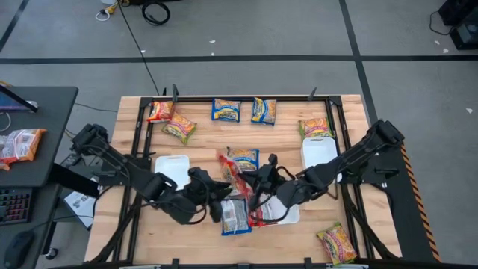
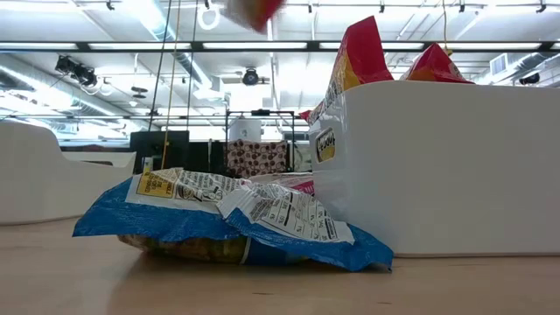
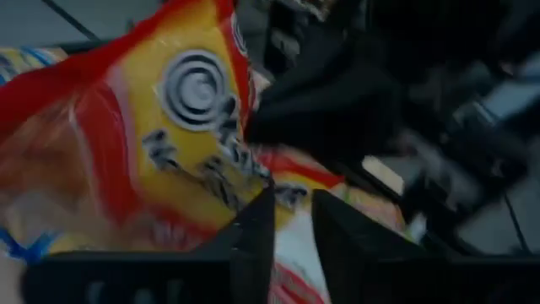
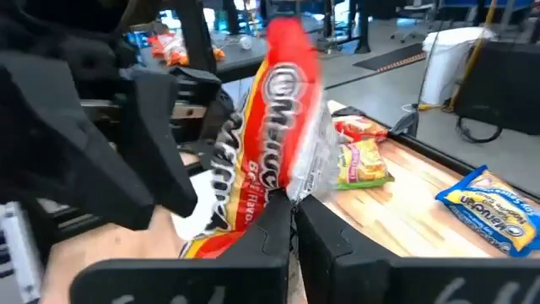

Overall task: Sort Maruchan noodles
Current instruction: Put the bottom red noodle pack into the bottom white bin

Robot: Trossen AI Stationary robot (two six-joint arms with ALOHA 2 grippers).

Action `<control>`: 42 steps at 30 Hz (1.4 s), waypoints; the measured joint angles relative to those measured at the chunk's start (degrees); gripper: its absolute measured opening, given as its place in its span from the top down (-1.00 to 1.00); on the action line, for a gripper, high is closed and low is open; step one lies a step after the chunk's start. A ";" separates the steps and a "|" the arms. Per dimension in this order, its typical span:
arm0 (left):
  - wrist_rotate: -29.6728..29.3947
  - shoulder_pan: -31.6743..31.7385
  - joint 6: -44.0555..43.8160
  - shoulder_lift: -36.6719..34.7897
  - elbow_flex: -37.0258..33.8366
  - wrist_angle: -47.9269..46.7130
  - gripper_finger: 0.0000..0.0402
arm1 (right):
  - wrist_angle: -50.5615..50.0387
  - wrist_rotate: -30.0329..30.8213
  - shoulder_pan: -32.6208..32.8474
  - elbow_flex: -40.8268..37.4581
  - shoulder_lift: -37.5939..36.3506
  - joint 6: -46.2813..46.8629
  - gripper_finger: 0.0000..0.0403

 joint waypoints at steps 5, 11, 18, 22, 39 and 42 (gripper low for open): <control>-0.62 -3.09 3.57 -2.23 -0.01 -3.23 0.15 | -8.02 -9.47 1.02 0.02 -5.30 7.62 0.94; -3.13 -8.74 2.67 -1.10 -0.01 -12.69 -0.04 | -28.89 -16.40 5.37 0.04 -9.80 25.46 0.95; -4.83 -11.49 -0.71 7.86 -0.07 -16.10 -0.01 | -40.43 -13.75 13.49 0.04 -6.98 44.65 0.95; -4.79 -10.45 3.18 14.62 -0.09 -11.34 -0.01 | -42.36 -10.18 15.10 0.04 -4.95 50.67 0.94; -2.50 -3.27 15.27 28.40 -0.12 -0.37 0.00 | -47.20 -6.93 16.32 -3.19 -1.37 76.25 0.94; -2.09 -1.87 17.43 28.57 -0.05 0.79 0.00 | -46.35 -7.22 16.55 -3.26 -0.29 78.83 0.94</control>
